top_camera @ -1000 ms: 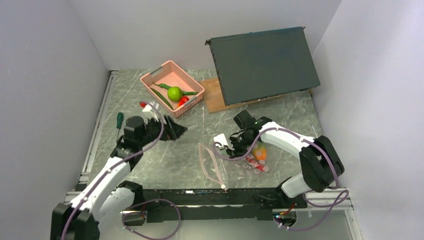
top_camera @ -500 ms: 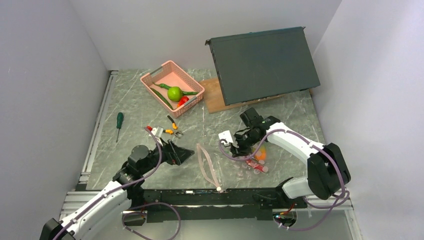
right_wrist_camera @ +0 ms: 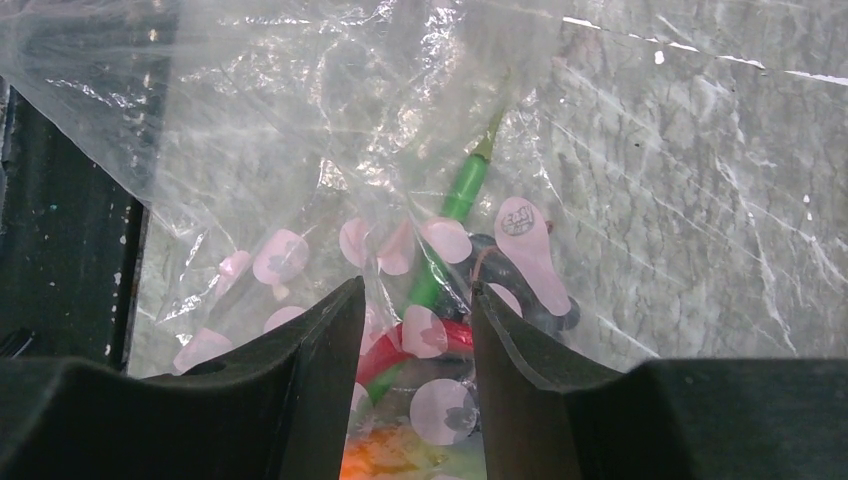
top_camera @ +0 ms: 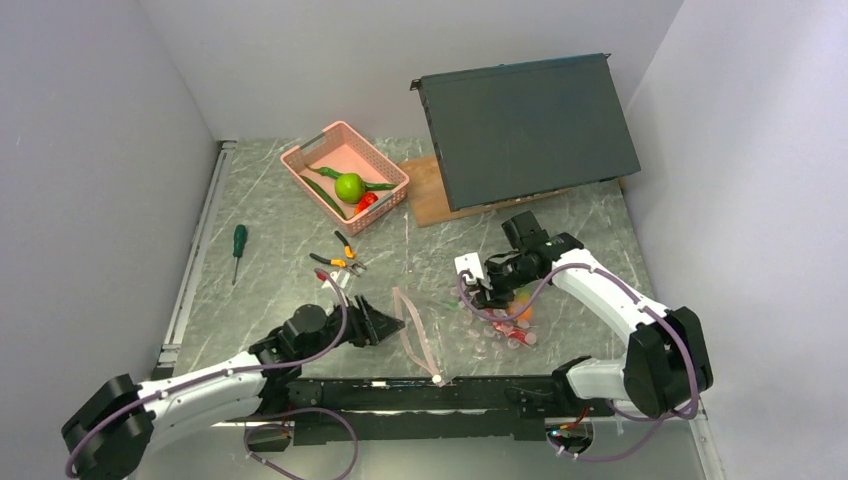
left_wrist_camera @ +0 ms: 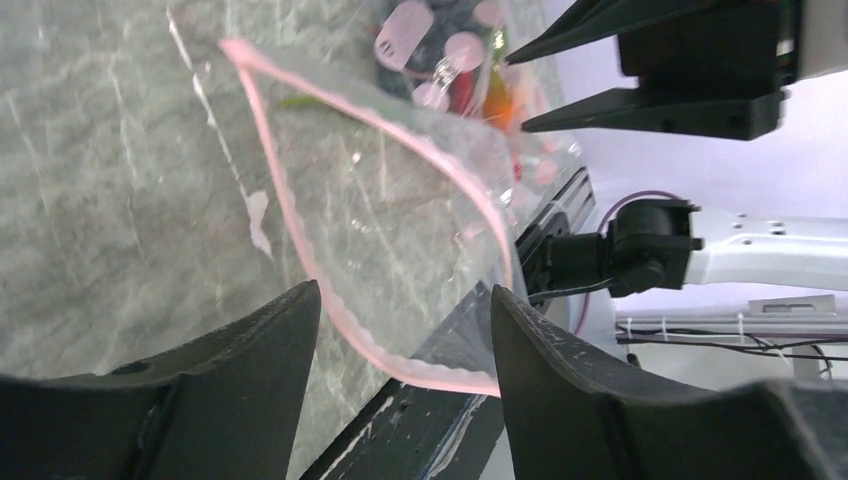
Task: Open the zip-top bag and remove the fake food
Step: Pick up the fake vegetable from the zipper food storage bag.
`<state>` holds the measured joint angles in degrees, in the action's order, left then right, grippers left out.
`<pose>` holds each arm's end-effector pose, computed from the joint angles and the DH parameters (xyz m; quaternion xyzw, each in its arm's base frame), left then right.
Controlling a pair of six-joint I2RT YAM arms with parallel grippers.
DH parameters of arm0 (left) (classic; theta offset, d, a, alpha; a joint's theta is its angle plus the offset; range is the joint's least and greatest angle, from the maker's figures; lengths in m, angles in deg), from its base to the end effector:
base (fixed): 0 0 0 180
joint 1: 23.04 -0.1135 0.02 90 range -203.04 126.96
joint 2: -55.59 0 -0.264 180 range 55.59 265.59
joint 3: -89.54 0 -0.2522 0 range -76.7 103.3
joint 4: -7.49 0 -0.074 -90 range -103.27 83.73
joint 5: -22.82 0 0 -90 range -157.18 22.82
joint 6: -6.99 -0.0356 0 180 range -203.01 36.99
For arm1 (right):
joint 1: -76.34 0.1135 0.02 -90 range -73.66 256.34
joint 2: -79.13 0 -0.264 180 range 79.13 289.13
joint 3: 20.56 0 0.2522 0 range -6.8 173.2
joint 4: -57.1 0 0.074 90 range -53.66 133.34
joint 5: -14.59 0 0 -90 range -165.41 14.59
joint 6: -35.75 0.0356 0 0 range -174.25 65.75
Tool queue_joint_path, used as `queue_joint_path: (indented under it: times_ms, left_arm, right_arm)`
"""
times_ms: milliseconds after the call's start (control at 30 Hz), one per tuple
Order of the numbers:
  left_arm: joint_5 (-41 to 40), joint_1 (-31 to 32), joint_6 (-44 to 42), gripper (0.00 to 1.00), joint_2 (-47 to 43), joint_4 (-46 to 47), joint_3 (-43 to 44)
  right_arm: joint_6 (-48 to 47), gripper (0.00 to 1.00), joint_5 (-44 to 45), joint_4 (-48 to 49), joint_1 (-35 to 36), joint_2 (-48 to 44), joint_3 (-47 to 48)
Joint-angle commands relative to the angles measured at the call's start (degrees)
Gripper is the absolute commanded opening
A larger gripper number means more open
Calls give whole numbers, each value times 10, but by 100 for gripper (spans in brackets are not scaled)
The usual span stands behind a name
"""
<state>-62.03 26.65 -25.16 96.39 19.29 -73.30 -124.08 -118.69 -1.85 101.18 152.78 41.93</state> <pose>0.1000 -0.1228 0.1624 -0.0269 0.7755 -0.5286 0.3441 0.1958 0.1176 0.2241 -0.7164 0.5736 0.2742 0.2873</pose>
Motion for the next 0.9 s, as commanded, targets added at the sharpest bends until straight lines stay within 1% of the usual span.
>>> queue_joint_path:
  times_ms: [0, 33, 100, 133, 167, 233, 300, 467, 633, 733, 867]
  left_arm:
    - [-65, 38, 36, 62, 42, 9, 30]
    - [-76, 45, 41, 60, 54, 1, 36]
    - [-85, 56, 43, 52, 77, -17, 56]
    - [-88, 61, 44, 50, 88, -25, 64]
    - [-91, 64, 43, 49, 98, -25, 71]
    - [-87, 70, 41, 39, 120, -12, 82]
    - [-88, 77, 42, 36, 142, 0, 93]
    - [-93, 83, 66, 34, 202, 40, 104]
    - [-106, 85, 101, 37, 261, 107, 94]
    - [-106, 85, 104, 39, 291, 143, 98]
    - [-106, 85, 107, 39, 323, 171, 106]
  right_arm:
    - [-19, 46, -33, 1, -2, -10, -11]
    - [-20, 46, -33, 3, -2, -10, -12]
    - [-21, 46, -34, 6, -2, -11, -16]
    - [-20, 45, -34, 8, -2, -11, -17]
    - [-20, 45, -34, 10, -1, -11, -18]
    - [-19, 44, -34, 15, -1, -11, -22]
    - [-17, 44, -34, 20, 0, -11, -25]
    - [-11, 43, -20, 40, 6, -9, -36]
    - [-12, 43, -27, 47, 15, -11, -42]
    - [-8, 39, -39, 50, 29, -7, -42]
    - [7, 35, -5, 72, 53, 7, -50]
